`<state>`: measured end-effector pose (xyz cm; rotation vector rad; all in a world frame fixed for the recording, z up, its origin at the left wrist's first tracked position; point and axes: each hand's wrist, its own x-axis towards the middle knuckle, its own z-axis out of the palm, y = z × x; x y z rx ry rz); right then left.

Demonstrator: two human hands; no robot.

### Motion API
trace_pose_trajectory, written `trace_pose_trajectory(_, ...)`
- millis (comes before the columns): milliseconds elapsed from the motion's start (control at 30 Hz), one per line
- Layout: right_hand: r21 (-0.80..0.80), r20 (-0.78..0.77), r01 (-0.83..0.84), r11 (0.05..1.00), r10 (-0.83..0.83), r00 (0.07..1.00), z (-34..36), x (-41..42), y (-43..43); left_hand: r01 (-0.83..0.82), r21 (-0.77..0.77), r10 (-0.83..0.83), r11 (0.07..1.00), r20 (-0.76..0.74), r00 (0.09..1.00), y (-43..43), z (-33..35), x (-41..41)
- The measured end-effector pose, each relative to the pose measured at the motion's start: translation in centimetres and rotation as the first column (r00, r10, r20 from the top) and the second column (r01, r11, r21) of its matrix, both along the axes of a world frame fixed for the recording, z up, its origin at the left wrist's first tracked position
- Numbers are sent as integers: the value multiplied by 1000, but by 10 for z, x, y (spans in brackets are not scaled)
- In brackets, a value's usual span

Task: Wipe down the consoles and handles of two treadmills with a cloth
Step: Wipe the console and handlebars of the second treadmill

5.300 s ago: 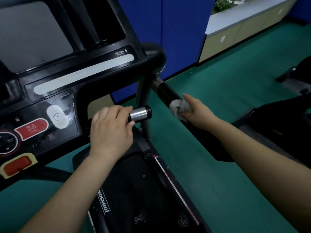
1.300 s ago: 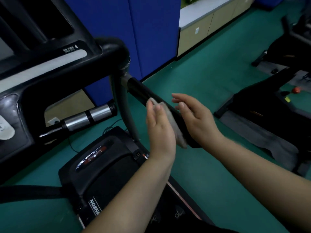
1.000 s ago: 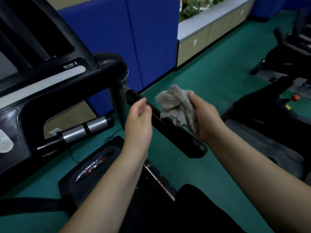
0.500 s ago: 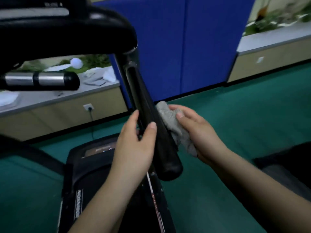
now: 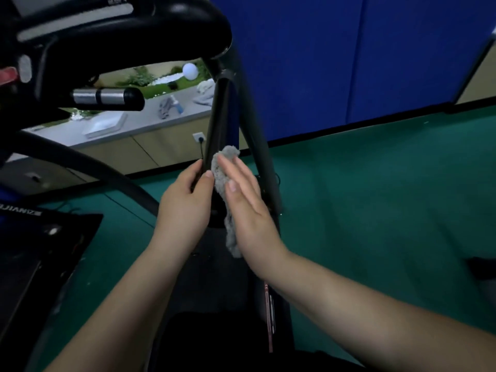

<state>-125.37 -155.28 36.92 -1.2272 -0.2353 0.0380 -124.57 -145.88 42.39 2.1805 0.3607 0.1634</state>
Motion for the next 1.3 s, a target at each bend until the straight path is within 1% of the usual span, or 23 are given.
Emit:
trace_pose_trajectory(33,20,2,-2,1000,2,1000,1,4,2,7,9,-7,1000,3,1000,0,-1,0)
trace_pose_trajectory(100,7,23,1,1000,-1,1000,2,19,3,2,23,-2,1000,19,1000,-2,-3,0)
trace_pose_trajectory(267,-90,72,64,994,-58,996,8,75,9,-29,89,22,996,77,997,-2,-9,4)
trace_pose_trajectory(433,-178,94,124,976,-109,990,19,150,17,-57,112,49,992,70,996,-3,-9,3)
trace_pose_trajectory(600,-160,30,140,977,-137,990,19,221,22,-60,101,52,993,83,995,-3,-12,4)
trace_pose_trajectory(733,-90,-67,153,984,-159,985,10,245,21,-62,98,54,993,88,995,-3,-12,4)
trace_pose_trajectory(867,-63,-189,164,984,-173,967,7,242,19,-59,96,50,994,92,994,-1,-12,3)
trace_pose_trajectory(967,-39,-286,153,987,-158,945,7,216,19,-62,119,52,991,87,995,-1,-13,3)
trace_pose_trajectory(1100,-20,-283,189,982,-187,941,-5,145,20,-58,133,46,989,92,995,3,-17,3)
trace_pose_trajectory(1233,0,-316,123,992,-116,942,-10,75,14,-51,178,33,983,100,994,2,-17,4)
trace_pose_trajectory(1300,1,-338,70,998,-65,939,-14,44,10,-41,174,24,984,100,995,2,-16,3)
